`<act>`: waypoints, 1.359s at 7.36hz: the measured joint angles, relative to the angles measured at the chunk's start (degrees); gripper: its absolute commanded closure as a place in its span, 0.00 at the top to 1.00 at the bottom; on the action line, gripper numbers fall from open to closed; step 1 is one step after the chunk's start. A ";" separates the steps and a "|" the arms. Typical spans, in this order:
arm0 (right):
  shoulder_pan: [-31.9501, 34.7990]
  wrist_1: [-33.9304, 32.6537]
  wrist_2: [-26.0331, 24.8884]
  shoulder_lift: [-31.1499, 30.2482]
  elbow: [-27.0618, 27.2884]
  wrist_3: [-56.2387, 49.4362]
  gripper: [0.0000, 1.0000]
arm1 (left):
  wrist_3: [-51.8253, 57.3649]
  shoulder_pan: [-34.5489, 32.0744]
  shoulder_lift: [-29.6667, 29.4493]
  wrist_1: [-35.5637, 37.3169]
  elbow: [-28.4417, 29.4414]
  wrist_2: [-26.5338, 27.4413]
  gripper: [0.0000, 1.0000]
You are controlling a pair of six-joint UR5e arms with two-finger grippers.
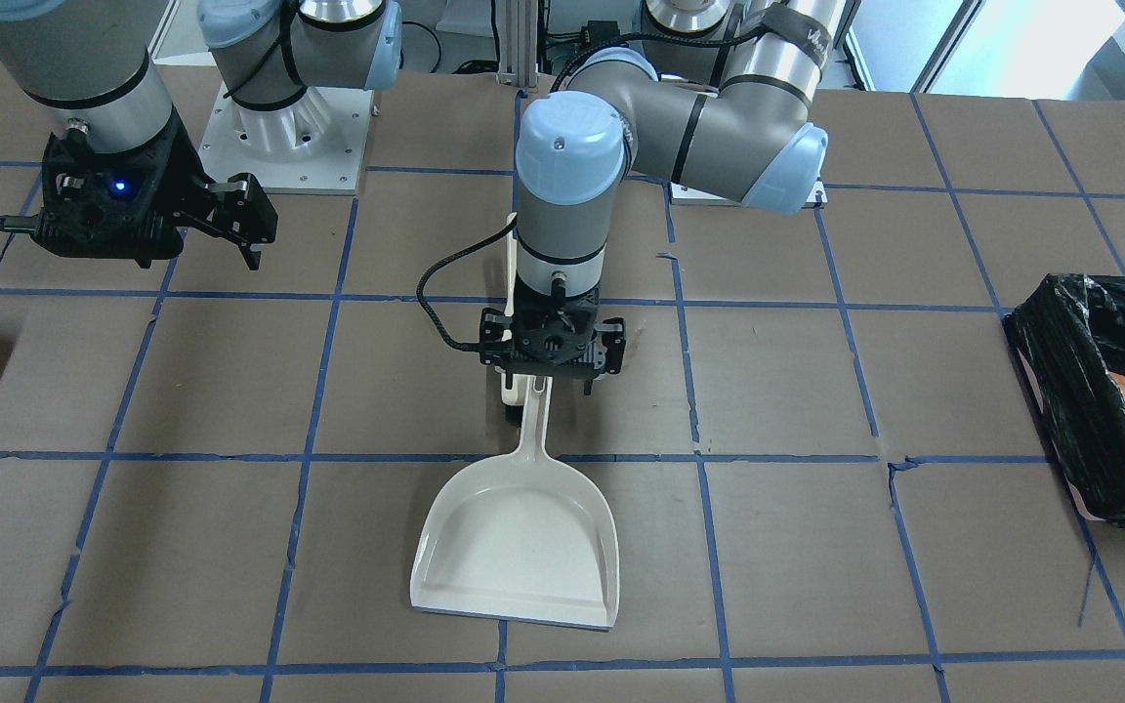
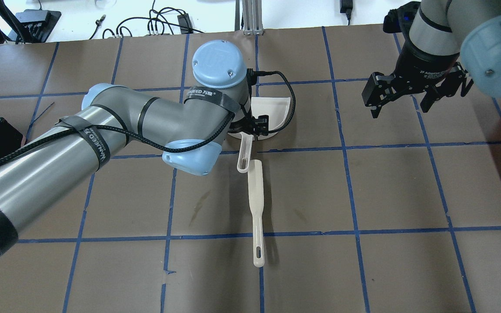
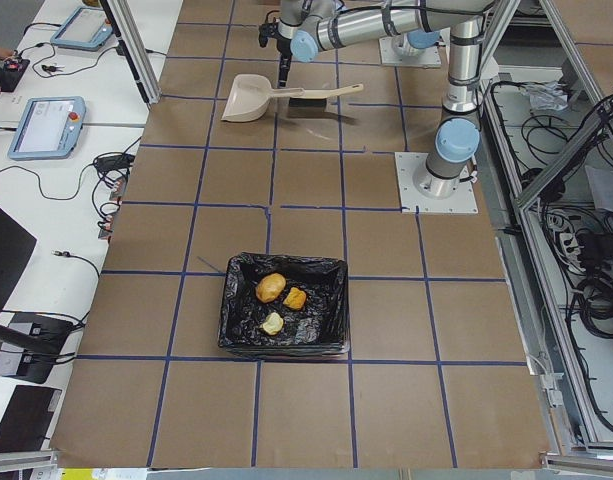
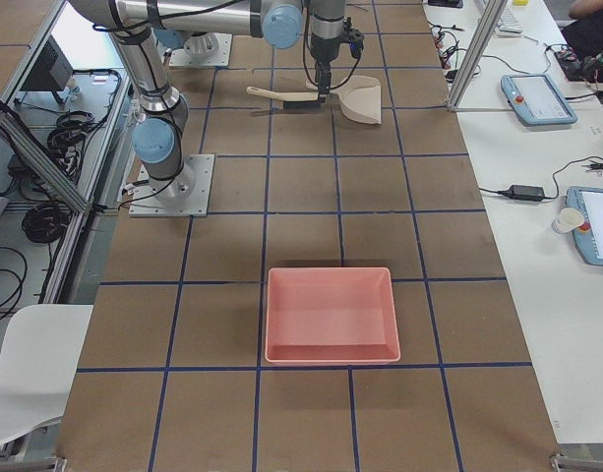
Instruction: Sweep and dump trash in nearest bin
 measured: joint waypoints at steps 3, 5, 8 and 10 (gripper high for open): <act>-0.11 -0.11 -2.98 0.01 0.00 -2.39 1.00 | 8.98 12.24 8.70 -12.48 0.29 0.02 1.00; -0.02 -0.23 -2.72 -0.01 -0.01 -2.41 1.00 | 16.75 20.13 14.59 -22.31 1.64 0.41 1.00; 0.20 0.08 2.03 -0.33 -0.13 -0.39 1.00 | 19.05 23.44 15.50 -40.66 14.95 0.38 1.00; 0.49 0.28 4.99 -0.97 -0.20 1.83 1.00 | 19.04 23.44 15.28 -43.68 17.82 0.20 1.00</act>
